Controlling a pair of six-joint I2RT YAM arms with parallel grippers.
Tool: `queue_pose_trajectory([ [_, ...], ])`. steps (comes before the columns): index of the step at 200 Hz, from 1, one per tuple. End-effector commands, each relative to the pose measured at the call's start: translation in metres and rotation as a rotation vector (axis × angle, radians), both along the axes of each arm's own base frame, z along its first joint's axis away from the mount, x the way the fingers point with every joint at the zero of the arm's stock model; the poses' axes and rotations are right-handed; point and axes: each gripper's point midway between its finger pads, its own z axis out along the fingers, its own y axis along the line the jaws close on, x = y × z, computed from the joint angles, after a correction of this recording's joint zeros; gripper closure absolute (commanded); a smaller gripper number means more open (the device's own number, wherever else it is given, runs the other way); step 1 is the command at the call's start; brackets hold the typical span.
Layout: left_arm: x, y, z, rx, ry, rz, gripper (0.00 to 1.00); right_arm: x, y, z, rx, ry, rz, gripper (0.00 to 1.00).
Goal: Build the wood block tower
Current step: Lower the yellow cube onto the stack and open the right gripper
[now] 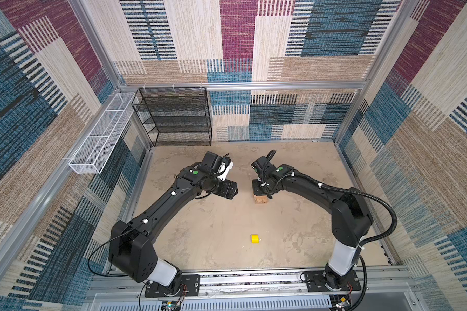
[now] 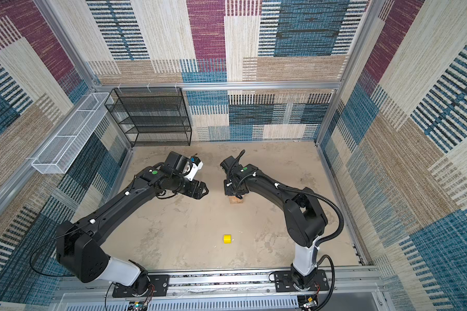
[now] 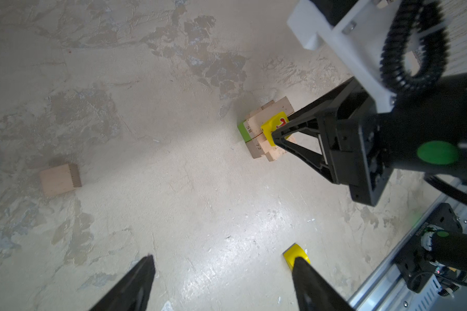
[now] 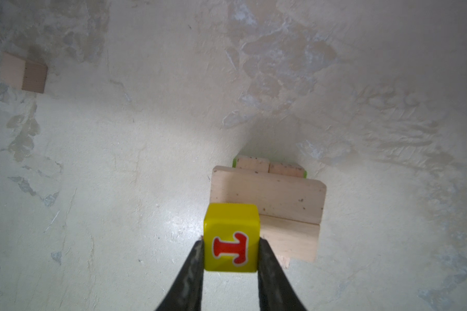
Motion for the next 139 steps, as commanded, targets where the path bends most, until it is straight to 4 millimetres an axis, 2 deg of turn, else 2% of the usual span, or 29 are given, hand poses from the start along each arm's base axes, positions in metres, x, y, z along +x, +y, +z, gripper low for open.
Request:
queue_pose_trajectory([
  [1, -0.0014, -0.0024, 0.0022, -0.026, 0.010, 0.007, 0.15, 0.0041, 0.0045, 0.0025, 0.018, -0.013, -0.005, 1.00],
  [139, -0.0005, -0.0020, 0.0028, -0.038, 0.015, 0.012, 0.15, 0.0045, 0.0054, -0.0059, 0.007, 0.017, -0.019, 1.00],
])
